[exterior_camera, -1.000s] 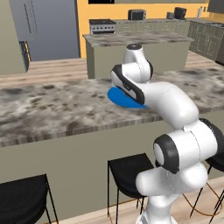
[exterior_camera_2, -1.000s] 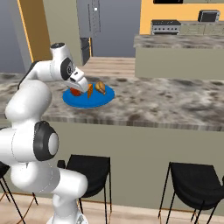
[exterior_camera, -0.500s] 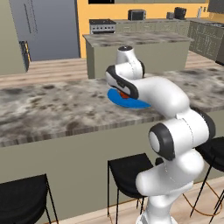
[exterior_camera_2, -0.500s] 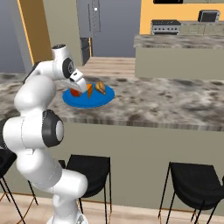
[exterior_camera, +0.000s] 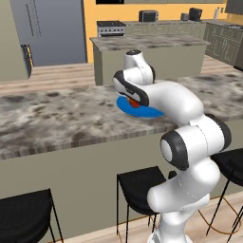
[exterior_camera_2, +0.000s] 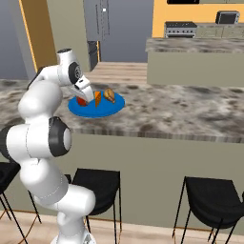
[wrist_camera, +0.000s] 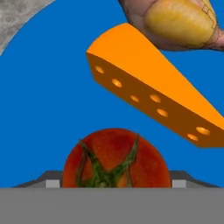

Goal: Take the cheese, chicken drumstick, and tomato from the fridge and place them on the plate on the dining counter to create an appetizer plate.

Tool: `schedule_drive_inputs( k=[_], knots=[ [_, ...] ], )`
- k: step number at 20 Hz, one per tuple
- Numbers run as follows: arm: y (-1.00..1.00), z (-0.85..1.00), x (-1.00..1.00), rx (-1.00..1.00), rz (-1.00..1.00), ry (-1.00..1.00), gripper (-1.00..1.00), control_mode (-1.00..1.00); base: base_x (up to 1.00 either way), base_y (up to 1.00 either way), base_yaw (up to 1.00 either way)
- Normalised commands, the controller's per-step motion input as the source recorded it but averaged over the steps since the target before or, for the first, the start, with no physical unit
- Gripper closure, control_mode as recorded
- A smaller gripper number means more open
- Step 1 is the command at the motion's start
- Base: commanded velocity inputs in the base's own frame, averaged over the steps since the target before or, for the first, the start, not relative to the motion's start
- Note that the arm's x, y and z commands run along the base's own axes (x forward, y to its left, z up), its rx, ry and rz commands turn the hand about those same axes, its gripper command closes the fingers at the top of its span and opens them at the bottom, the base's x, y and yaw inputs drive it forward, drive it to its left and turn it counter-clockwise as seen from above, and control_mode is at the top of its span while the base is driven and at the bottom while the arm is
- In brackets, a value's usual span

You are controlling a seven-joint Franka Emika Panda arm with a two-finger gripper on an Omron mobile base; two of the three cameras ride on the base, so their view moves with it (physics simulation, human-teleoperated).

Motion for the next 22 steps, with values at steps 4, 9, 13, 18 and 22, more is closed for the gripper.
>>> schedule_drive_inputs(
  k=[4,9,13,18,22],
  knots=[
    [0.0,0.11,0.0,0.0,-0.11,0.0,-1.0,-1.0,0.0,0.0,0.0],
    [-0.13,0.38,0.0,0.0,-0.11,0.0,-1.0,-1.0,0.0,0.0,0.0],
    [-0.3,0.62,-0.36,0.0,-0.1,0.0,-1.0,-1.0,0.0,0.0,0.0],
    [-0.46,0.55,-0.89,0.01,-0.09,-0.11,-1.0,-1.0,0.0,0.0,0.0],
    [-0.31,0.26,-1.0,0.0,0.0,-0.37,-1.0,-1.0,0.0,0.0,0.0]
  ],
)
